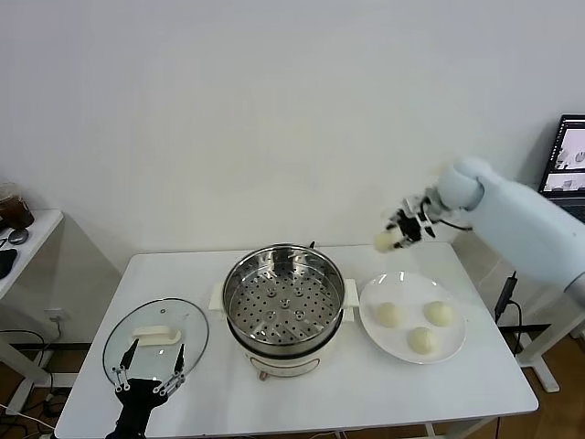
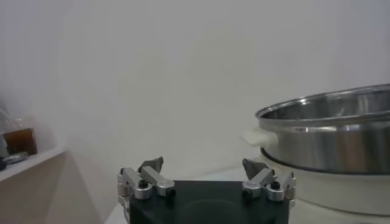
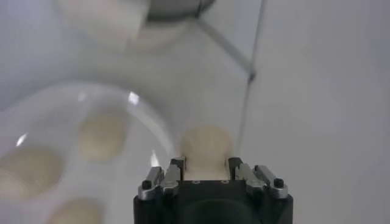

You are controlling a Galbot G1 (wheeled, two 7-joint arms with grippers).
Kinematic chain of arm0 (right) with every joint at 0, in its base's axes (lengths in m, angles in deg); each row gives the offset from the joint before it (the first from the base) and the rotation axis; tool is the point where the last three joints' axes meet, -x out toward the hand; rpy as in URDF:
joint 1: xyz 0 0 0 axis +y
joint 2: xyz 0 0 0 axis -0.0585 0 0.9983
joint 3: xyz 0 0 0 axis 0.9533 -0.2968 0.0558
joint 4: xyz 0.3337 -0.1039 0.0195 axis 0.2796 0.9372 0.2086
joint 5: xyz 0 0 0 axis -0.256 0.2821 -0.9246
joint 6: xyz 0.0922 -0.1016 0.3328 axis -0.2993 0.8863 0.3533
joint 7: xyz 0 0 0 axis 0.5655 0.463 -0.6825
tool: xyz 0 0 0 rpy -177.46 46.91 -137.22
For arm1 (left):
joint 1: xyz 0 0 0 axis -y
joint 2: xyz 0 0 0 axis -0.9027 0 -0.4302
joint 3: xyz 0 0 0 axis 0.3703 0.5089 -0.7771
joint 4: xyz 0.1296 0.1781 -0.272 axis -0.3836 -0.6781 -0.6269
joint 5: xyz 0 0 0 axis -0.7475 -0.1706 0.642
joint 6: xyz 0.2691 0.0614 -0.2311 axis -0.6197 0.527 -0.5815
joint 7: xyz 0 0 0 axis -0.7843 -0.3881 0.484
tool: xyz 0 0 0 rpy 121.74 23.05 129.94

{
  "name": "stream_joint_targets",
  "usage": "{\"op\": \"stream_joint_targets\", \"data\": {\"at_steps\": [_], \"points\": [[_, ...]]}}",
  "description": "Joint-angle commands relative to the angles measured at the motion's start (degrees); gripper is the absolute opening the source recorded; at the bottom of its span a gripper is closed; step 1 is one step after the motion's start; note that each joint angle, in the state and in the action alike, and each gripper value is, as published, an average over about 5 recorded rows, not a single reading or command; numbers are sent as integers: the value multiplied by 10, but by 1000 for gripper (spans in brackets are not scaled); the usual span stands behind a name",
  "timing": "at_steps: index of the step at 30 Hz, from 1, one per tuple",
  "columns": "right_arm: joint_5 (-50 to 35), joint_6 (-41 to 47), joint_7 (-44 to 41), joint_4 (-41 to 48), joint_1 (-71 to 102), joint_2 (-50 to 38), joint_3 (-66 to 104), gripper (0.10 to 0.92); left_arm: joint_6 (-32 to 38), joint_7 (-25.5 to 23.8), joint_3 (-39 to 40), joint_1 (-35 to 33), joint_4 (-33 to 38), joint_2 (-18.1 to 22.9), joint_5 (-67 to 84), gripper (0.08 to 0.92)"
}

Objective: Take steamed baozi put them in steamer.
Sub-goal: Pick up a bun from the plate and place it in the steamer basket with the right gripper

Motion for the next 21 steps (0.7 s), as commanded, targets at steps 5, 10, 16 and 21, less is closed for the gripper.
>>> {"op": "stream_joint_targets", "data": {"at_steps": [5,10,16,21], "points": [[-80,-91,-2,-43,-99,171,-147,452,0,-1,-7,5,-9,-5,8,823],[-2,-156,5,-20,-61,212,-161,458,1,-2,-15,4,-13,-2,9,823],[83,-239,21,32,-18,240,-159,458,3,-1,-25,1,-16,3,10,823],[136,-290,28,76,-1,252,-156,458,3,-1,-33,-2,-14,5,10,823]]}}
